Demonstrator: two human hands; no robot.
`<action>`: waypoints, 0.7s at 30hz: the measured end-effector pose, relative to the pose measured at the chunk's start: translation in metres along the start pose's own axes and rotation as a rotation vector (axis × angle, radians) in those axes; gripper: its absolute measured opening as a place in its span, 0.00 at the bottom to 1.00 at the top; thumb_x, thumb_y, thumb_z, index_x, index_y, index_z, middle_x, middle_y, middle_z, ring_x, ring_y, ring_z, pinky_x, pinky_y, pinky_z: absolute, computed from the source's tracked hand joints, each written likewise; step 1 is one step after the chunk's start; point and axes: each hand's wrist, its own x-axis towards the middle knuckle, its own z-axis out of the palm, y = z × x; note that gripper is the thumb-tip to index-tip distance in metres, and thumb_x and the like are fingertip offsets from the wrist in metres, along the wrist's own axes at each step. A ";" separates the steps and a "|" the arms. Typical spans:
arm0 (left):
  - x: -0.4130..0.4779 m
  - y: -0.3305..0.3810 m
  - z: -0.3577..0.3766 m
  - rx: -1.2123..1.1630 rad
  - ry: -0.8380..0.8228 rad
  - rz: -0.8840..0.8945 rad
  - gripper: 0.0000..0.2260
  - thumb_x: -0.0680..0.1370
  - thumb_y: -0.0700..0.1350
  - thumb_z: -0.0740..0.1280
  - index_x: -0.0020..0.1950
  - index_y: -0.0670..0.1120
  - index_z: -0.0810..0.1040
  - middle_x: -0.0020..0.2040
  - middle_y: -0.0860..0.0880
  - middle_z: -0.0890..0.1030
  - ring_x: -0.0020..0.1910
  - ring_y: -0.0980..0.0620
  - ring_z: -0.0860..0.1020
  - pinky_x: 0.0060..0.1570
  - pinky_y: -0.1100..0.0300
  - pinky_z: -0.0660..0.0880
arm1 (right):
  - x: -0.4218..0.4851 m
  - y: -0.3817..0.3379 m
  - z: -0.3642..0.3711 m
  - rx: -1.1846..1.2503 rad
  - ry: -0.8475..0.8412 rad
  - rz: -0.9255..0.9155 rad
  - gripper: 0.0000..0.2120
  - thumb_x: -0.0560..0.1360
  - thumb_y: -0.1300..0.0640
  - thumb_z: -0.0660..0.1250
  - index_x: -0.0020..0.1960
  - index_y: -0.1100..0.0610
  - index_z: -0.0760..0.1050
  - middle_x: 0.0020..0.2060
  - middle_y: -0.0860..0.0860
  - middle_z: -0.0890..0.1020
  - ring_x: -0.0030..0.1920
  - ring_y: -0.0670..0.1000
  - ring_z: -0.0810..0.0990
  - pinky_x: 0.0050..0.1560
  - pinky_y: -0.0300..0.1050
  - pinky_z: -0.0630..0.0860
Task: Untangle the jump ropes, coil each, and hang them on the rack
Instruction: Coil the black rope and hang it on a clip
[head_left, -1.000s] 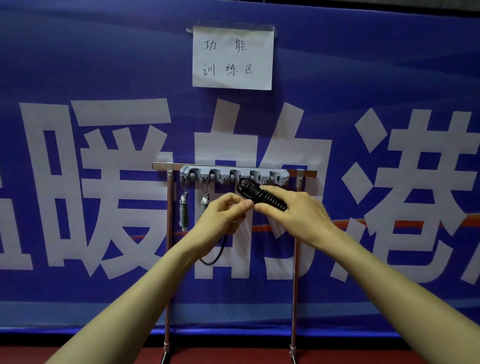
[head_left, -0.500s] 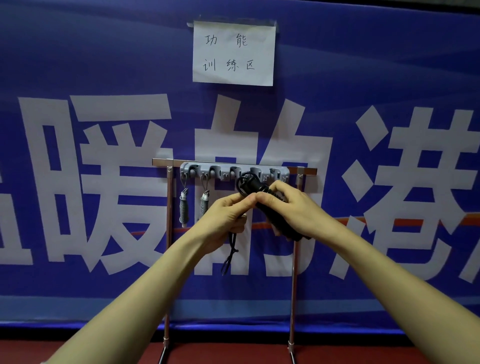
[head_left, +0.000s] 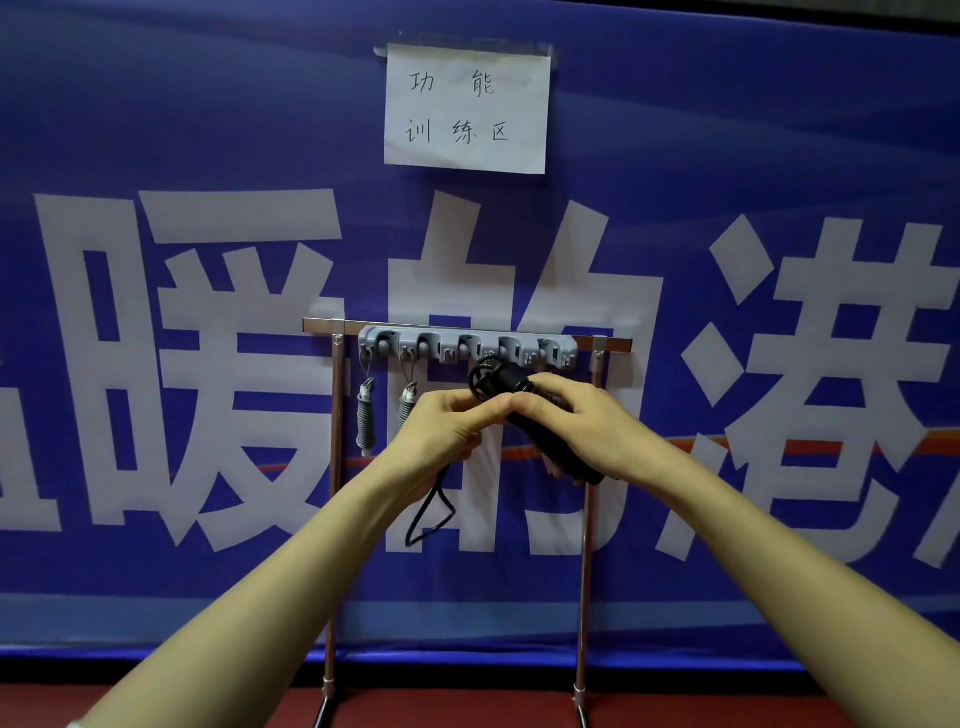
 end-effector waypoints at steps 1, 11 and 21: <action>0.000 0.000 0.000 0.004 0.000 -0.004 0.15 0.70 0.54 0.71 0.50 0.46 0.84 0.35 0.52 0.82 0.23 0.61 0.62 0.46 0.49 0.69 | 0.000 -0.001 0.000 0.003 0.006 0.001 0.19 0.72 0.35 0.60 0.55 0.46 0.75 0.34 0.54 0.81 0.31 0.60 0.82 0.31 0.54 0.80; -0.002 0.009 -0.003 0.165 -0.030 0.081 0.13 0.70 0.58 0.68 0.44 0.50 0.83 0.35 0.52 0.75 0.33 0.56 0.68 0.37 0.64 0.67 | 0.000 -0.007 0.004 0.263 -0.008 0.101 0.20 0.76 0.39 0.58 0.58 0.53 0.74 0.39 0.57 0.79 0.29 0.51 0.80 0.25 0.43 0.76; 0.000 0.005 -0.020 -0.033 -0.195 0.029 0.17 0.75 0.49 0.66 0.61 0.44 0.80 0.33 0.52 0.72 0.30 0.58 0.64 0.32 0.67 0.61 | 0.004 -0.013 -0.005 0.432 -0.029 0.175 0.27 0.73 0.36 0.60 0.55 0.58 0.76 0.38 0.60 0.82 0.32 0.59 0.80 0.29 0.48 0.78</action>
